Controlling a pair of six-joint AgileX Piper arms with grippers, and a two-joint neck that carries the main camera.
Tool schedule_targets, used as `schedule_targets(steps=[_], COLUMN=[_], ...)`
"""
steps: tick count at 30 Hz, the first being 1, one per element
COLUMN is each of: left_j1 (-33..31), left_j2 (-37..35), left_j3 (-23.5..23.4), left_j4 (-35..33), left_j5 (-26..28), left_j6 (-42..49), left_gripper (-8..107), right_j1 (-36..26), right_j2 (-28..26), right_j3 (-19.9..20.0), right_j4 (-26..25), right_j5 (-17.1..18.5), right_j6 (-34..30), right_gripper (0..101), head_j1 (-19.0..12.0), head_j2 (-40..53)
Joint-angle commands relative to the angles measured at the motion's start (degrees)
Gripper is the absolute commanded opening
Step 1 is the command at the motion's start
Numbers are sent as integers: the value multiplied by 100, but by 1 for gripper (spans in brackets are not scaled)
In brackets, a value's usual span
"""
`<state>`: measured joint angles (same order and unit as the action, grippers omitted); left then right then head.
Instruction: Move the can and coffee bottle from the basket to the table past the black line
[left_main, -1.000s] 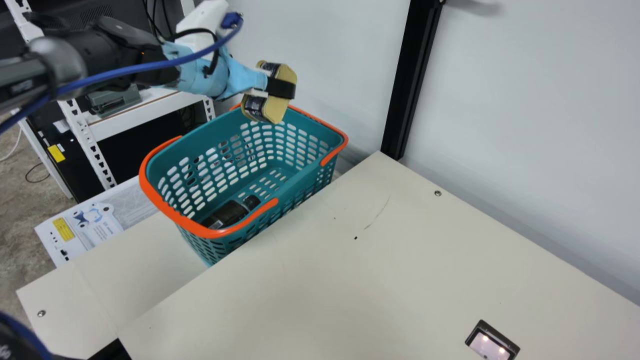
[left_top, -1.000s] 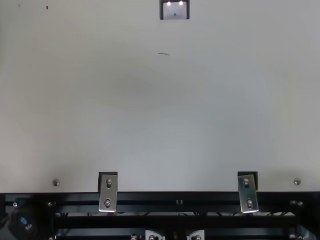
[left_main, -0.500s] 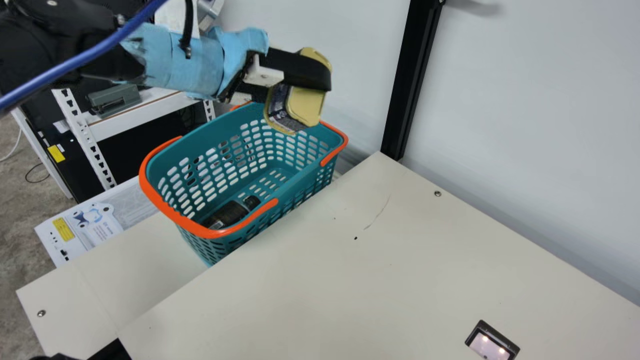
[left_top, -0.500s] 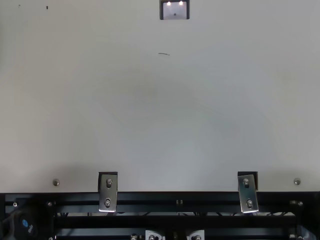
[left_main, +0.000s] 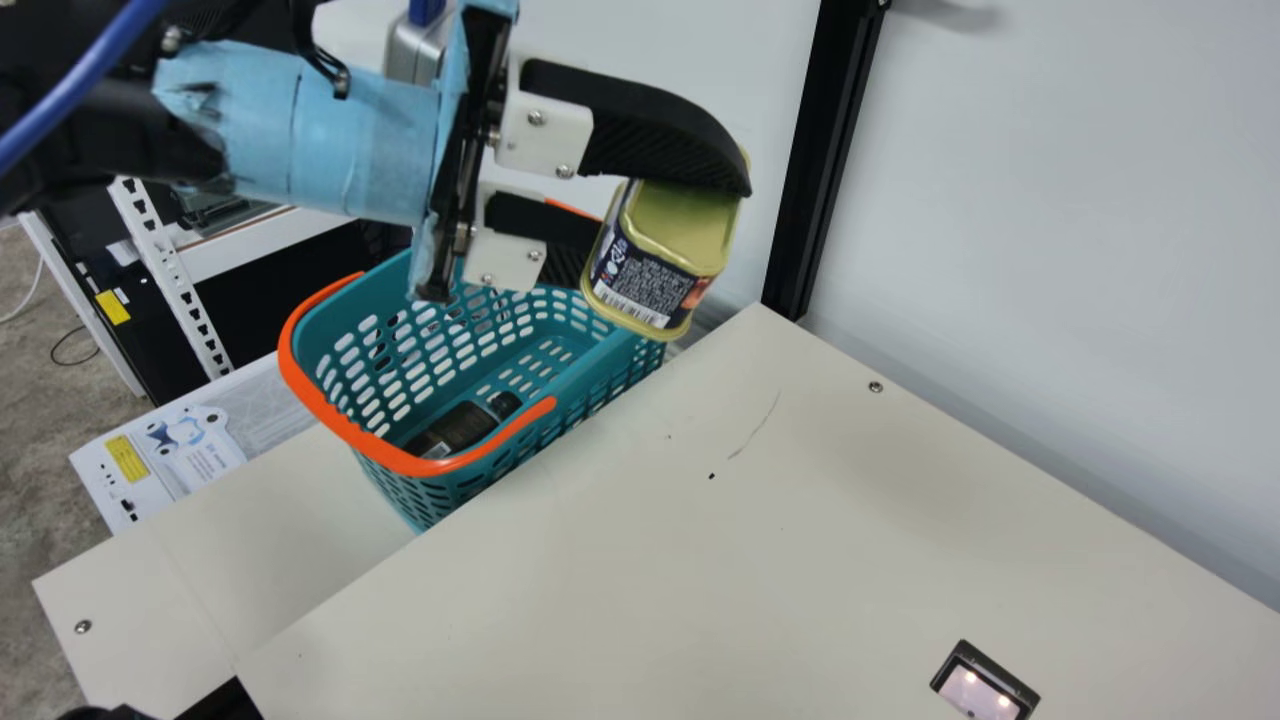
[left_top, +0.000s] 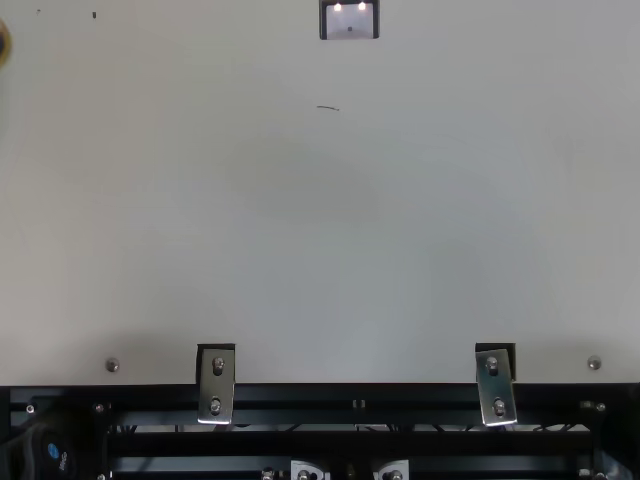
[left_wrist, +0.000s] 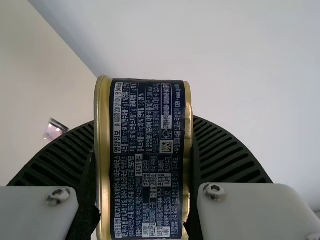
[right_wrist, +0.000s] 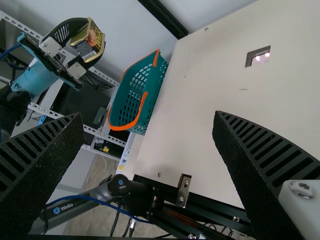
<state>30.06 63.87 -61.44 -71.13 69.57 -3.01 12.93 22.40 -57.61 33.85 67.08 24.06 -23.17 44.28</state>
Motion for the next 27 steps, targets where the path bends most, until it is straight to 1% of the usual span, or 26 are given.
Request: schedule_targets(steps=[1,12,20,27], left_j1=[-116,-619,-728,-728], left_j2=[-78,-600,-1045,-1412], left_j3=[72,363,524,558], left_j4=[-160,-614,-701,-664], left_j5=[33,33,33,33], left_j6=[-518,-1971,-2909,-3620], left_gripper=[10,10,10,10], right_j1=[0,0,0,0], right_j2=[0,0,0,0], right_j3=[0,0,0,0], right_j4=[0,0,0,0], right_j5=[0,0,0,0], right_j6=[0,0,0,0], right_gripper=[101,101,101,101], head_j1=[-172,-172,-172,-172], head_j2=[60,60,60,60])
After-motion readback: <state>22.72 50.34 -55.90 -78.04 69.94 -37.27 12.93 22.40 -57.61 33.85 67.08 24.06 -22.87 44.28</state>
